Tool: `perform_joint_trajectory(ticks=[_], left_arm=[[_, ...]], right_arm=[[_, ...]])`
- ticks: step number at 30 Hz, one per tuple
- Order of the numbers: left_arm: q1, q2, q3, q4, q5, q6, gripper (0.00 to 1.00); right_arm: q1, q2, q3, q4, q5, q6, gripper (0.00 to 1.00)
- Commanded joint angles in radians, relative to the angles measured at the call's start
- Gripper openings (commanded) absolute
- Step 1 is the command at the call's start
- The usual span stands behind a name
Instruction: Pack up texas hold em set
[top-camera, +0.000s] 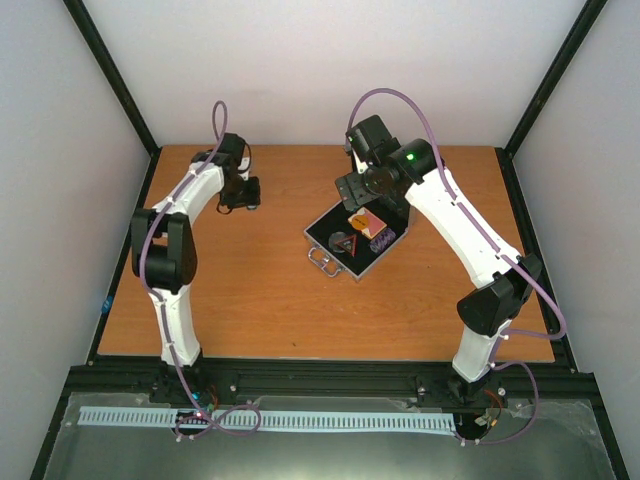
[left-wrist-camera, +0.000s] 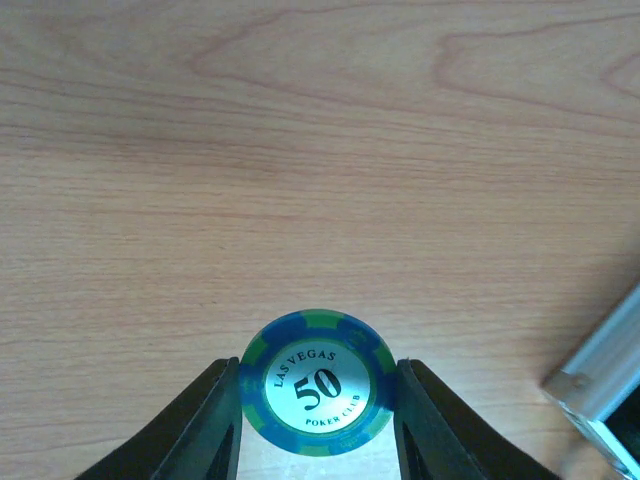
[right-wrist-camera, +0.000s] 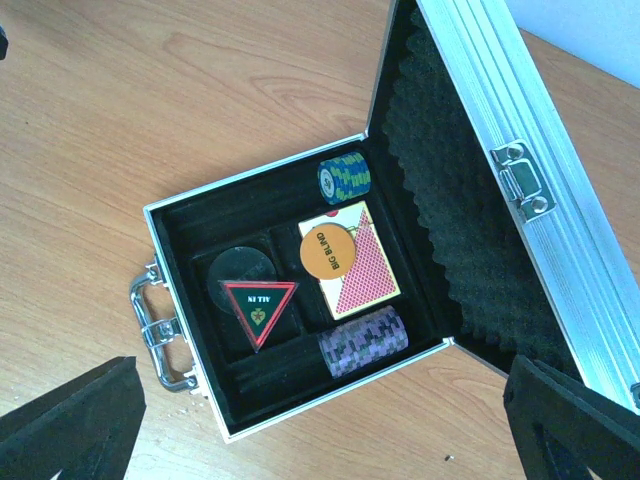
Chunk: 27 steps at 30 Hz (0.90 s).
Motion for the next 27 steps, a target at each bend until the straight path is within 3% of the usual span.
perform_joint_trajectory(ticks=[1,13,27], left_arm=[[-0.005,-0.061,-0.009,0.025,0.096,-0.034,0.27],[-0.075,-0.153,-0.112,0.136,0.167,-0.076,0.26],[-0.196,-0.081,-0.031,0.186,0.199,-0.146,0.26]], right_arm=[[-0.005,-0.013,0.012,-0.001,0.004,-0.005,1.0],[-0.006,-0.011,0.04,-0.02,0.087,0.013,1.0],[-0.042,-0.038,0.11,-0.067,0.228,0.069,1.0]])
